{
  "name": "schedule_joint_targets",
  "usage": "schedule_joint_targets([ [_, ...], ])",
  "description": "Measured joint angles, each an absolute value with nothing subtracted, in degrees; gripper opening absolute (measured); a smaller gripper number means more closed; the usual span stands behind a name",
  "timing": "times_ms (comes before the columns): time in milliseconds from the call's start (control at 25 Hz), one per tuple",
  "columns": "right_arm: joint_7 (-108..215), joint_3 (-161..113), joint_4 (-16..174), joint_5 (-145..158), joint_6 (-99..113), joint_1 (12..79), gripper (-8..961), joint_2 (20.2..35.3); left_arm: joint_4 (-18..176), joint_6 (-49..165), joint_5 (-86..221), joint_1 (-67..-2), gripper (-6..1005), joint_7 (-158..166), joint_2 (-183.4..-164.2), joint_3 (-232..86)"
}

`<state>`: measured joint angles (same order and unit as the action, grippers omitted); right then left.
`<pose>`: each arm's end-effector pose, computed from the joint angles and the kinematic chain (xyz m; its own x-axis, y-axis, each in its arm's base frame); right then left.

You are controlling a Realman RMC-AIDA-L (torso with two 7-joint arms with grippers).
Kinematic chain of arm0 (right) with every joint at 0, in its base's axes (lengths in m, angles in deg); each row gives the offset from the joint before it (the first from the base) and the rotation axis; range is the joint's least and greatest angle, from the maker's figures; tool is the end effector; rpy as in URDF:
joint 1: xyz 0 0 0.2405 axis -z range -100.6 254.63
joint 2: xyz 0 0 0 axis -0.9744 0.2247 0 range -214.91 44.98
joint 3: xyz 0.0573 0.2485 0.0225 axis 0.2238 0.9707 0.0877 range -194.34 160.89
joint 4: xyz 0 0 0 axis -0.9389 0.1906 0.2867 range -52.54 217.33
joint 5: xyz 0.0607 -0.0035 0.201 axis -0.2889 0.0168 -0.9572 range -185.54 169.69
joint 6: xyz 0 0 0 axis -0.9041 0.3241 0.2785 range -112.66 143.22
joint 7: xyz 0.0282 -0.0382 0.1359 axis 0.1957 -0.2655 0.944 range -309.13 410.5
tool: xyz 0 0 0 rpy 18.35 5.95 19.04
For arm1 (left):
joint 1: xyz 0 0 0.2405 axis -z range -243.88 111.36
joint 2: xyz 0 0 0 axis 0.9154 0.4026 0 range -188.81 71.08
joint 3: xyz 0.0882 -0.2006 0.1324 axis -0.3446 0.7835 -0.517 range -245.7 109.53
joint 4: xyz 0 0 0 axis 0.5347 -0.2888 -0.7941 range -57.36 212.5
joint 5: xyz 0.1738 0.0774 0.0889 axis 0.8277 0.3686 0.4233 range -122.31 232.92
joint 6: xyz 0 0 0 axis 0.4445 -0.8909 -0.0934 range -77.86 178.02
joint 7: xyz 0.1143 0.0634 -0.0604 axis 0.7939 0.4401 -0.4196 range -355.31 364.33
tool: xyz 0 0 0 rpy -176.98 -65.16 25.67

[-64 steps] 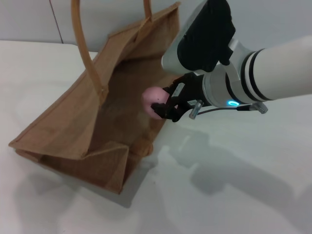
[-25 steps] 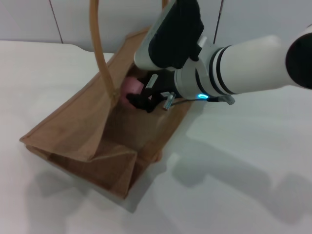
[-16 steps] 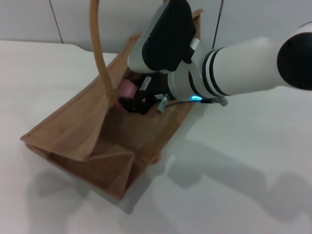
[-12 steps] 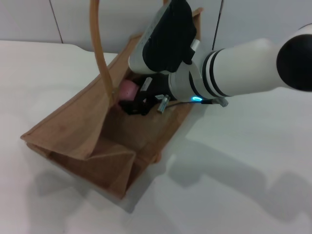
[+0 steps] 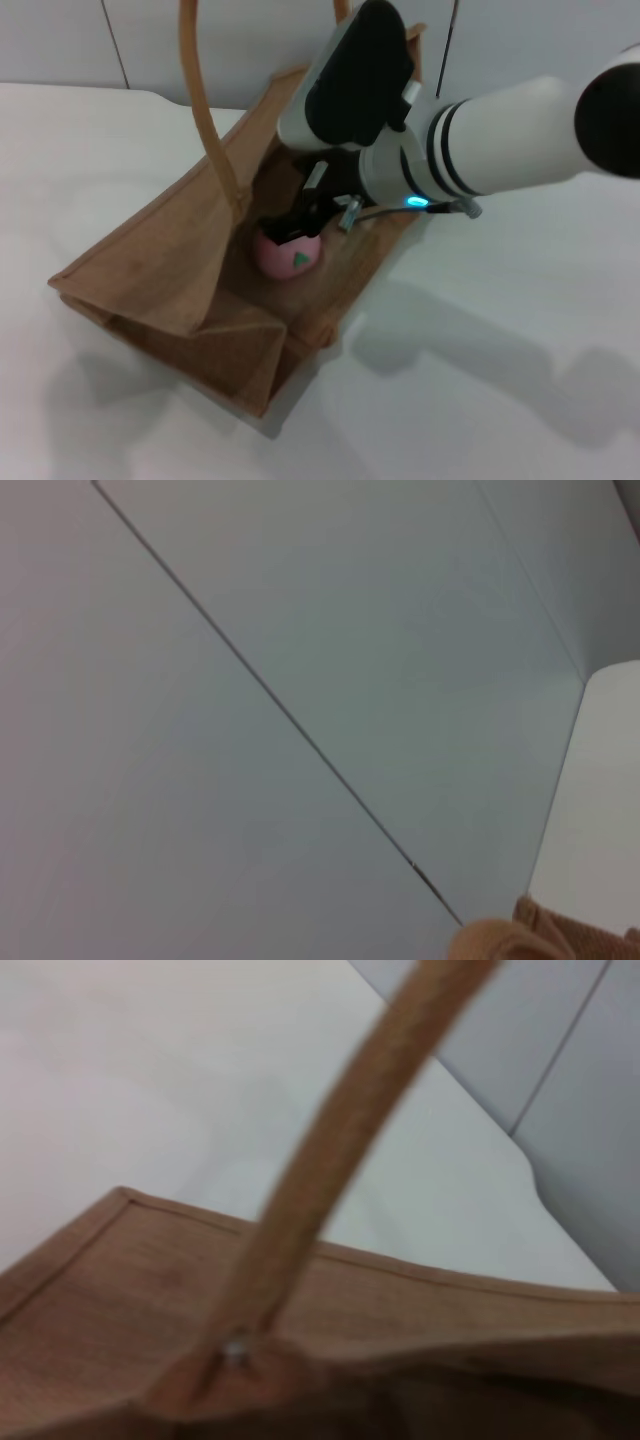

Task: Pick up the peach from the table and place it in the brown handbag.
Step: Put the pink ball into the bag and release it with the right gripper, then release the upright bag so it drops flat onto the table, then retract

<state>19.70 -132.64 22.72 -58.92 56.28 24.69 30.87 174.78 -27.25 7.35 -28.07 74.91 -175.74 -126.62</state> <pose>0.0624 0.3890 -0.1193 0.9859 -0.1652 0.0266 -0.1392 -0.8980 -0.4174 -0.0724 0.3991 0.1340 0.9891 -0.1452 0.0234 -0.0838 -0.6877 -0.7211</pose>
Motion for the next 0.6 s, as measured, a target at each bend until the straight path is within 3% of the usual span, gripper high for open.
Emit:
schedule_joint_targets([
  [600,25.5,-117.0,15.4,-36.9,70.8,28.8,885,30.71,172.8,-24.6,7.6,-31.8,121,75.1,-175.58,-123.9],
])
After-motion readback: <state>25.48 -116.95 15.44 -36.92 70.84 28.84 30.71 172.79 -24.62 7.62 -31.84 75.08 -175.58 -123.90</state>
